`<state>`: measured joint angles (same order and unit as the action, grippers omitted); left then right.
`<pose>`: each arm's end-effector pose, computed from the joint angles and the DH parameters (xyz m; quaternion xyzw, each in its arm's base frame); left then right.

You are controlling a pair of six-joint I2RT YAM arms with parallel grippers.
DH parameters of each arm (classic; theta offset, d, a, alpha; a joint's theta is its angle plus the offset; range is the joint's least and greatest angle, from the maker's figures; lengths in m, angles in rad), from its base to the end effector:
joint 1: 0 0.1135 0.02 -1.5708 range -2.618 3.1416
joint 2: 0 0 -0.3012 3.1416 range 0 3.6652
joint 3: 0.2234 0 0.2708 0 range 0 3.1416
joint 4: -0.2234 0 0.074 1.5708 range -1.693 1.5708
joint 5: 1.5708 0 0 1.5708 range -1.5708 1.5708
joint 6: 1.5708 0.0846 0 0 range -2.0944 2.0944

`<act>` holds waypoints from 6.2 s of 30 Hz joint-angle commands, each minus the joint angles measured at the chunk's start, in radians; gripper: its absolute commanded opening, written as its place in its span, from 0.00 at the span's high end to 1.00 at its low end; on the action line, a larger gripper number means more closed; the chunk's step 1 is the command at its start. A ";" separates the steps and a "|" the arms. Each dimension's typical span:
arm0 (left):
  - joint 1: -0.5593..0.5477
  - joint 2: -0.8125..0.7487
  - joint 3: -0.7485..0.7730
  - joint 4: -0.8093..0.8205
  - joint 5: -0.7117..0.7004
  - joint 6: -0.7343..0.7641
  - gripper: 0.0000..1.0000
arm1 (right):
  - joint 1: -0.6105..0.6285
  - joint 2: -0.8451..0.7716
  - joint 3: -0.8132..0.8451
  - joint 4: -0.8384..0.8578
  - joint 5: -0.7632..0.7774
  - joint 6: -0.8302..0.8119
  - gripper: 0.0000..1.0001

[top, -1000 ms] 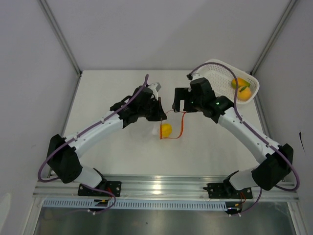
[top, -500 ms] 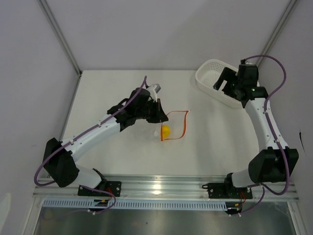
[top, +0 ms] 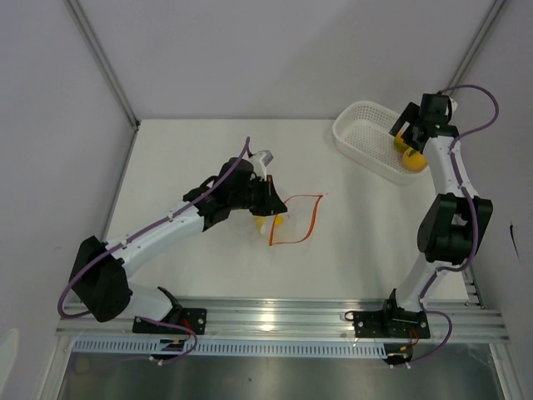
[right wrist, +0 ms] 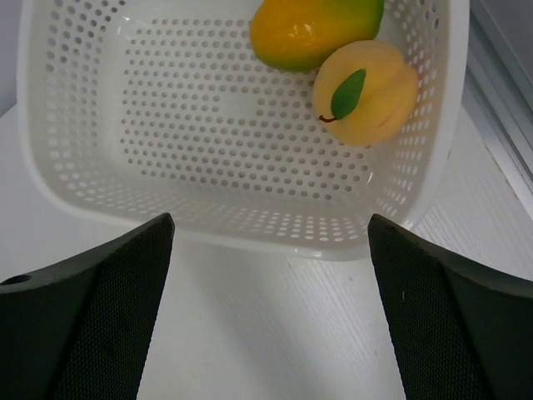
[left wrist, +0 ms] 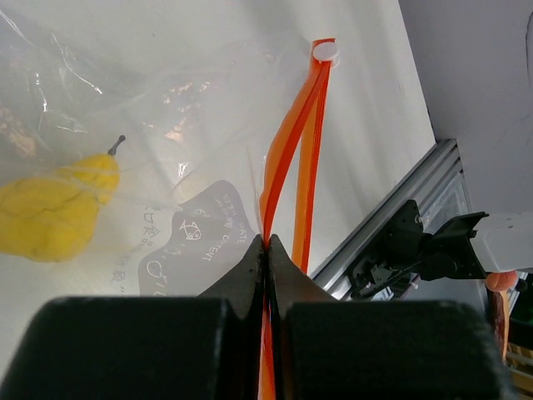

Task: Place the food in the zip-top bag and seal the zipper
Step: Pick up the fake fruit from the bin, then place the fake fruit in the zipper food storage bag.

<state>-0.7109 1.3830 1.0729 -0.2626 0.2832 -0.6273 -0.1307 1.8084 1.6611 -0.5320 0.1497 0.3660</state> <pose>0.2604 -0.2554 0.3018 0.1038 0.8657 -0.3911 0.2948 0.4778 -0.0755 0.3278 0.2524 0.8642 -0.0165 0.4349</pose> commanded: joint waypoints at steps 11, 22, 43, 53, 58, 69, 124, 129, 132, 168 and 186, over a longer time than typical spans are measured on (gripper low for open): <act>0.007 -0.062 -0.068 0.095 -0.032 0.021 0.99 | -0.010 0.319 0.365 -0.137 0.218 -0.045 0.01; 0.030 -0.025 -0.068 0.115 -0.006 0.015 0.99 | -0.014 0.480 0.428 -0.152 0.297 -0.032 0.01; 0.050 0.013 -0.048 0.128 0.020 0.006 0.99 | -0.014 0.545 0.440 -0.063 0.422 -0.035 0.01; 0.051 0.047 -0.042 0.131 0.034 0.000 0.99 | -0.015 0.574 0.450 -0.033 0.447 -0.038 0.01; 0.051 0.051 -0.041 0.126 0.033 0.000 0.99 | -0.015 0.568 0.424 -0.002 0.467 -0.045 0.12; 0.050 0.037 -0.042 0.123 0.034 -0.008 1.00 | -0.026 0.540 0.393 0.001 0.427 -0.024 0.63; 0.054 0.198 0.239 -0.024 0.142 -0.052 1.00 | 0.419 -0.481 -0.253 -0.063 -0.136 0.041 1.00; 0.056 0.218 0.275 -0.049 0.142 -0.057 1.00 | 0.537 -0.581 -0.325 -0.074 -0.197 0.024 1.00; 0.056 0.212 0.285 -0.056 0.133 -0.063 0.99 | 0.574 -0.618 -0.383 -0.053 -0.242 0.033 1.00; 0.016 0.139 0.245 0.010 0.172 -0.132 0.99 | 0.594 -0.581 -0.547 0.053 -0.377 0.057 0.64; 0.016 0.133 0.231 0.016 0.165 -0.117 0.99 | 0.594 -0.604 -0.495 -0.008 -0.300 0.042 0.04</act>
<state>-0.6891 1.5684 1.3045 -0.2886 0.4271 -0.7361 0.4572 1.2266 1.1084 -0.5236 -0.1795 0.4171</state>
